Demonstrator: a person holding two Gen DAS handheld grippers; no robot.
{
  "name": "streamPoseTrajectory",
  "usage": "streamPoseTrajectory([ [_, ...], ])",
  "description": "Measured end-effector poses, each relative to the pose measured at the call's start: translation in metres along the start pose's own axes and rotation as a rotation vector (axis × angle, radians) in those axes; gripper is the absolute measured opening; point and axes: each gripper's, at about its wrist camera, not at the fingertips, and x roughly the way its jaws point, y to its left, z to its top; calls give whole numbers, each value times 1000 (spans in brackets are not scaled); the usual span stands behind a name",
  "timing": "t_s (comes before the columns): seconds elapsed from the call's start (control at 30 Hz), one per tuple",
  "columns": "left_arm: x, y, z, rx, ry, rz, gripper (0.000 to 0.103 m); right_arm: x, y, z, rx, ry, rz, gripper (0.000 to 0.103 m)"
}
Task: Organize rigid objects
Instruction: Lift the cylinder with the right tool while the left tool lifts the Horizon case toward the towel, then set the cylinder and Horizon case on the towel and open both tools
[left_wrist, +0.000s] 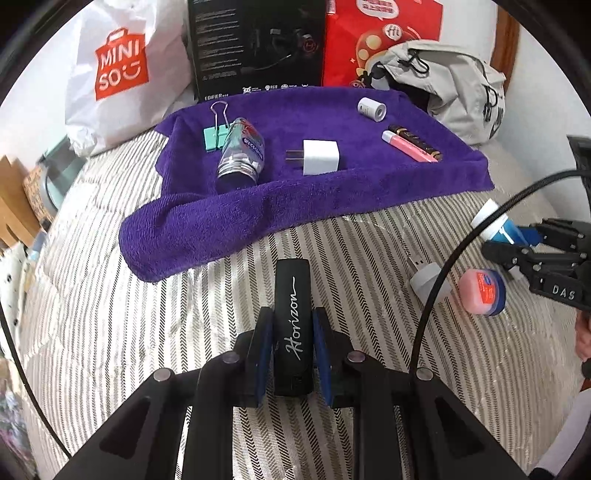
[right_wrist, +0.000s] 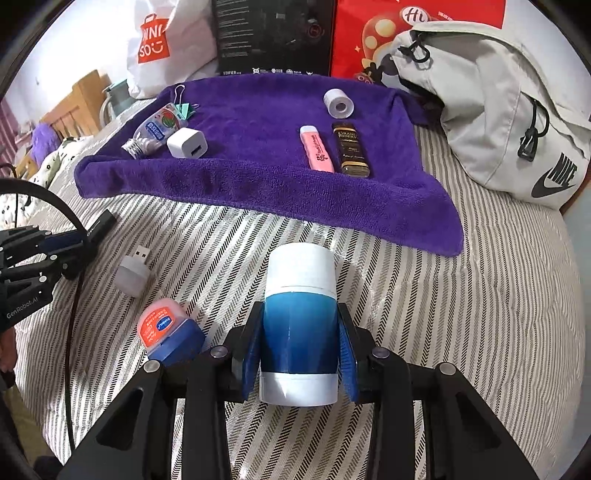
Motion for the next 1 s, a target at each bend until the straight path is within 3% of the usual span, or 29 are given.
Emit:
streamPoseTrajectory([
  [0.1, -3, 11, 3, -62, 3, -73, 21, -3, -4, 3, 23, 11, 33, 36],
  [0.33, -22, 14, 13, -65, -37, -103, 21, -20, -6, 15, 24, -23, 87, 36],
  [0.7, -27, 13, 52, -49, -77, -109, 21, -32, -10, 53, 26, -86, 124, 36],
  [1.0, -3, 24, 94, -64, -80, -108, 21, -5, -12, 102, 11, -93, 149, 36],
])
